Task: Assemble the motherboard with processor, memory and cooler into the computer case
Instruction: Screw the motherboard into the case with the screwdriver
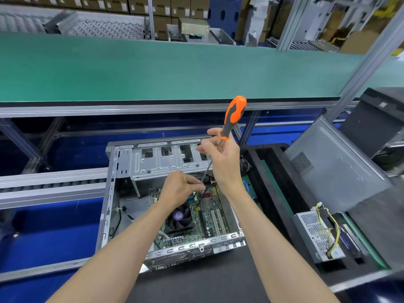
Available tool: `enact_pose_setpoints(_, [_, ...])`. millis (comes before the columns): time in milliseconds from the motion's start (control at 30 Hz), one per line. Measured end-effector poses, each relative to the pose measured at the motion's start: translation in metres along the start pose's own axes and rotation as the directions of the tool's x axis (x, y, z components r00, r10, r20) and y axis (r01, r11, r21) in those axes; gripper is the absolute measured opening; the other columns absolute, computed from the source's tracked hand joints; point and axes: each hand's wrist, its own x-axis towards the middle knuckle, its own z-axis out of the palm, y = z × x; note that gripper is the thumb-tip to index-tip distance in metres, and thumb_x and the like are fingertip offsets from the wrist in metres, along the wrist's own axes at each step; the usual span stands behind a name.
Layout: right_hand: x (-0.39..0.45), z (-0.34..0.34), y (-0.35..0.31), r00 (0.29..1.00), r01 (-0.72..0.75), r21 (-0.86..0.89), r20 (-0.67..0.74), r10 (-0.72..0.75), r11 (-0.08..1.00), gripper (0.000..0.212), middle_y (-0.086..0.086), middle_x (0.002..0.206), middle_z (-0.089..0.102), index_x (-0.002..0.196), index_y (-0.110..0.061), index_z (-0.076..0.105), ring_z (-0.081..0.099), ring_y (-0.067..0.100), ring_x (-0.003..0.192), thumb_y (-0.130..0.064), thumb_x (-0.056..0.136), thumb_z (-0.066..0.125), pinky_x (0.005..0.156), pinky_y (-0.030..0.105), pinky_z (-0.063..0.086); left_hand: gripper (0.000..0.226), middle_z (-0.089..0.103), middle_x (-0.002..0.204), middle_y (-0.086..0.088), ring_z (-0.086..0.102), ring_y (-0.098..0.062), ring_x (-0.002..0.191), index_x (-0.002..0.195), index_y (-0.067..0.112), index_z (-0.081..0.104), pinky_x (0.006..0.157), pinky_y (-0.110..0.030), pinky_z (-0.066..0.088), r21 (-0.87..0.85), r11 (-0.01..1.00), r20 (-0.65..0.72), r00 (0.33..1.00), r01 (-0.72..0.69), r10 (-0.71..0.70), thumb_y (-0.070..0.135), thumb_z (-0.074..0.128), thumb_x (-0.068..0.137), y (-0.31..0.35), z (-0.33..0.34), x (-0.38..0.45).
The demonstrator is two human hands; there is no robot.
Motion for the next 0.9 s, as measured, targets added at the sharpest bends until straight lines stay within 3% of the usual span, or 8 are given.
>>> enact_pose_setpoints(67, [0.0, -0.003, 0.0, 1.0, 0.006, 0.026, -0.024, -0.005, 1.0, 0.028, -0.007, 0.082, 0.068, 0.112, -0.005, 0.058, 0.07, 0.023, 0.084, -0.014, 0.086, 0.065, 0.083, 0.056, 0.056, 0.011, 0.076, 0.081, 0.016, 0.067, 0.006, 0.078, 0.082, 0.03, 0.081, 0.076, -0.017, 0.051, 0.013, 1.0, 0.012, 1.0, 0.008, -0.008, 0.037, 0.085, 0.074, 0.0, 0.003, 0.004])
enact_pose_setpoints(200, [0.003, -0.008, -0.007, 0.997, 0.07, 0.088, -0.05, -0.066, 0.994, 0.029, 0.011, 0.096, 0.067, 0.12, -0.014, 0.051, 0.069, 0.026, 0.083, -0.012, 0.093, 0.062, 0.075, 0.042, 0.059, 0.009, 0.075, 0.081, 0.018, 0.066, 0.007, 0.076, 0.08, 0.031, 0.081, 0.074, -0.017, 0.049, 0.045, 0.999, 0.021, 1.0, 0.008, -0.009, 0.036, 0.086, 0.074, -0.003, 0.006, 0.009])
enact_pose_setpoints(333, [0.006, -0.006, -0.009, 0.997, 0.073, 0.052, -0.007, -0.072, 0.996, 0.008, 0.005, 0.079, 0.062, 0.103, -0.008, 0.058, 0.057, 0.018, 0.069, -0.014, 0.099, 0.054, 0.066, 0.035, 0.051, 0.01, 0.075, 0.08, 0.018, 0.067, 0.004, 0.075, 0.081, 0.032, 0.081, 0.073, -0.019, 0.051, 0.077, 0.997, 0.013, 1.0, 0.0, -0.001, 0.036, 0.085, 0.074, -0.012, 0.008, 0.008])
enact_pose_setpoints(500, [0.003, 0.004, 0.003, 0.993, 0.103, -0.082, 0.066, -0.097, 0.991, 0.014, 0.0, 0.069, 0.049, 0.087, -0.013, 0.051, 0.042, 0.02, 0.063, -0.017, 0.1, 0.052, 0.062, 0.043, 0.038, 0.012, 0.075, 0.08, 0.017, 0.067, 0.002, 0.076, 0.084, 0.031, 0.081, 0.074, -0.02, 0.051, 0.079, 0.997, 0.028, 1.0, -0.015, 0.012, 0.037, 0.085, 0.074, -0.019, 0.006, 0.01])
enact_pose_setpoints(767, [0.008, 0.01, 0.022, 0.997, 0.07, -0.136, 0.037, -0.066, 0.988, 0.018, -0.001, 0.067, 0.041, 0.086, -0.015, 0.048, 0.037, 0.017, 0.062, -0.025, 0.101, 0.052, 0.06, 0.045, 0.038, 0.008, 0.072, 0.068, 0.018, 0.065, 0.0, 0.067, 0.079, 0.03, 0.082, 0.064, -0.016, 0.044, 0.052, 0.999, 0.053, 0.999, -0.011, 0.008, 0.035, 0.085, 0.074, -0.025, 0.007, 0.019])
enact_pose_setpoints(900, [0.009, 0.013, 0.028, 0.998, 0.065, -0.156, 0.024, -0.062, 0.986, 0.019, 0.01, 0.069, 0.042, 0.087, -0.013, 0.049, 0.038, 0.025, 0.063, -0.025, 0.101, 0.053, 0.061, 0.049, 0.041, 0.009, 0.066, 0.058, 0.025, 0.058, 0.006, 0.056, 0.079, 0.03, 0.082, 0.055, -0.008, 0.036, 0.056, 0.998, 0.058, 0.998, -0.01, 0.006, 0.037, 0.085, 0.075, -0.03, 0.01, 0.022])
